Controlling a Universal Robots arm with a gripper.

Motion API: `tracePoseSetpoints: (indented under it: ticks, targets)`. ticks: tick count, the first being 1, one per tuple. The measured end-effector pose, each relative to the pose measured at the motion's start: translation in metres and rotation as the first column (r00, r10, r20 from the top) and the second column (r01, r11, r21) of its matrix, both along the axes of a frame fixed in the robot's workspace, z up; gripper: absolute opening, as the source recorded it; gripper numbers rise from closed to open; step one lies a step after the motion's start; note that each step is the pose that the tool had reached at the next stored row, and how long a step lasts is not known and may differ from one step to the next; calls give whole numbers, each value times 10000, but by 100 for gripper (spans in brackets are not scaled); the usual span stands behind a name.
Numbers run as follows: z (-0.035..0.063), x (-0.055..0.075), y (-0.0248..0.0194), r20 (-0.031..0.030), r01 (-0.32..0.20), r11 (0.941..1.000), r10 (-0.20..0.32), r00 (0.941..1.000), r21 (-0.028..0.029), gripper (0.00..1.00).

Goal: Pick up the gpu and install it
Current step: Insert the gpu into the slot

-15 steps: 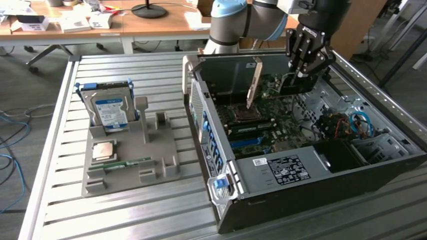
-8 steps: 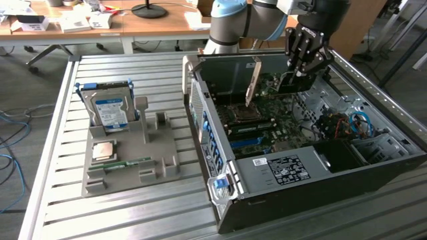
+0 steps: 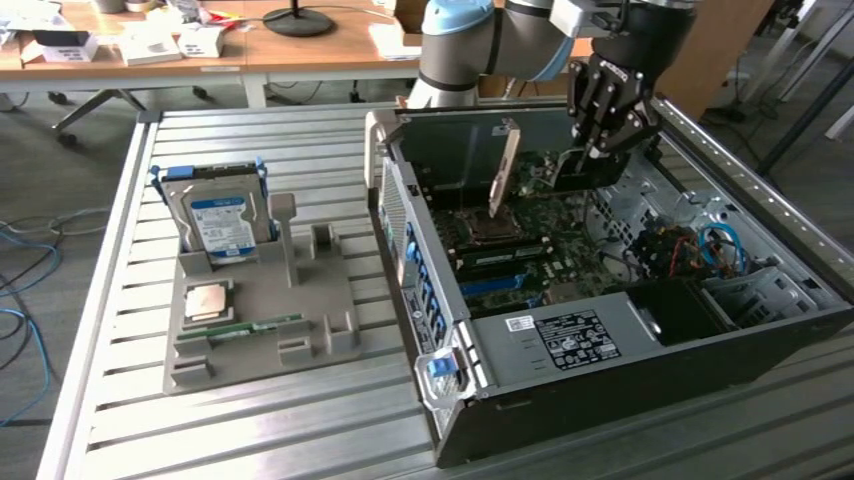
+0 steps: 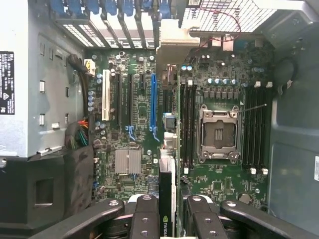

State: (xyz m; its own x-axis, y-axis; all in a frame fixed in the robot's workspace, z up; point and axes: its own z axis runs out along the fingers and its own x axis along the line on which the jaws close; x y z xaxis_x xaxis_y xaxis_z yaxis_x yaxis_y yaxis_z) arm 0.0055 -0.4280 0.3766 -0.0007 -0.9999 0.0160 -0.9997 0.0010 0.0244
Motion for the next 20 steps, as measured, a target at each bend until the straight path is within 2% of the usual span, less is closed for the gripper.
tracePoseSetpoints:
  ticks: [3, 8, 15, 20]
  targets:
    - [-48, -4, 0, 1, 0, 10000, 0, 10000, 2, 26]
    - [-55, -6, 0, 0, 3, 10000, -3, 10000, -2, 26]
    - [-59, -23, 0, 2, 2, 9999, -2, 10000, 113, 26]
    - [-71, -32, -1, 1, 1, 9999, -1, 10000, 120, 26]
